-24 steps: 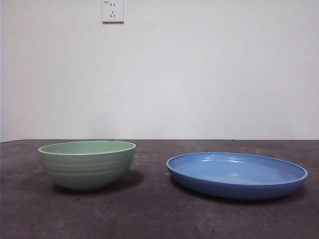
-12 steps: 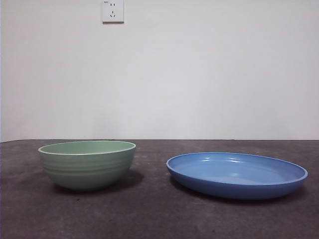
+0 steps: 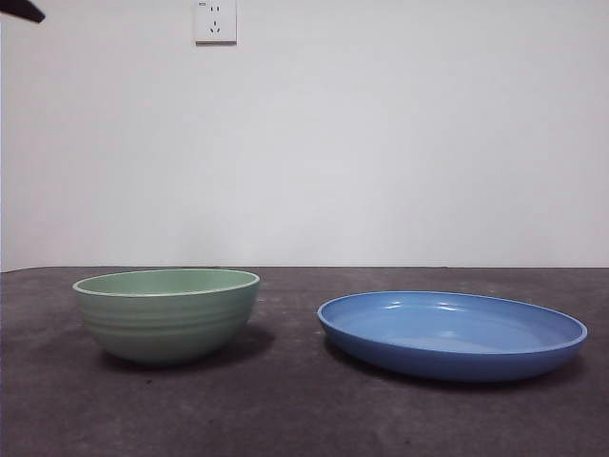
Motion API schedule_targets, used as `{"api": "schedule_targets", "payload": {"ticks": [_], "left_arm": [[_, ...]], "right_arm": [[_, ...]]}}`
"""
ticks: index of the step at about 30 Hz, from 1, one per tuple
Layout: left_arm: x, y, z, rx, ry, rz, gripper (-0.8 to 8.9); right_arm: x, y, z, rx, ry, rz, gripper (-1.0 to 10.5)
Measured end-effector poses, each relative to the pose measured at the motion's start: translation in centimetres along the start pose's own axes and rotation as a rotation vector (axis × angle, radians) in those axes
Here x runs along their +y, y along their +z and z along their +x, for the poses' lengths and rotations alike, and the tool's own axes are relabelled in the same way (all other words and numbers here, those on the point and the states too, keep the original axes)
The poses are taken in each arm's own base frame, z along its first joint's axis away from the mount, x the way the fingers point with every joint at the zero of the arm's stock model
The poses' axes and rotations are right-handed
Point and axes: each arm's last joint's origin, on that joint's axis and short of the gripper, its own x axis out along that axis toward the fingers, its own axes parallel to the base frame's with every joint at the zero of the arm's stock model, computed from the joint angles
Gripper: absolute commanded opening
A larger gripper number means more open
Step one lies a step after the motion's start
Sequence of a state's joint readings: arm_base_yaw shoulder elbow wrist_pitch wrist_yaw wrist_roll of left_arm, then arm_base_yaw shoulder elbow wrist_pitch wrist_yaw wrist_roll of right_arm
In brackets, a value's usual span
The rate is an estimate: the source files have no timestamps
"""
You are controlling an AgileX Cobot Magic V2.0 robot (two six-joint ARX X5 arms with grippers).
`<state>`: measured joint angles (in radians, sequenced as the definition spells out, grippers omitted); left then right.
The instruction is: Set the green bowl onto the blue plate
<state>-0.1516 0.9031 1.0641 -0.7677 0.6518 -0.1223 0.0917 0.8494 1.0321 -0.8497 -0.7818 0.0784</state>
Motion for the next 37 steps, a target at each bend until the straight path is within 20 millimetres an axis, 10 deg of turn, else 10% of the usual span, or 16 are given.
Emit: {"api": "schedule_targets", "payload": {"ticks": [16,37], "left_arm": [[2.3,0.3,2.5,0.085,0.153,-0.058,6.24],[11.5,-2.5,15.0,0.484,0.32,-0.241,6.21]], "right_arm": [[0.0,0.0,0.0,0.002,0.0,-0.002,6.1],[0.0,0.0,0.0,0.002,0.0,-0.002,6.1]]}}
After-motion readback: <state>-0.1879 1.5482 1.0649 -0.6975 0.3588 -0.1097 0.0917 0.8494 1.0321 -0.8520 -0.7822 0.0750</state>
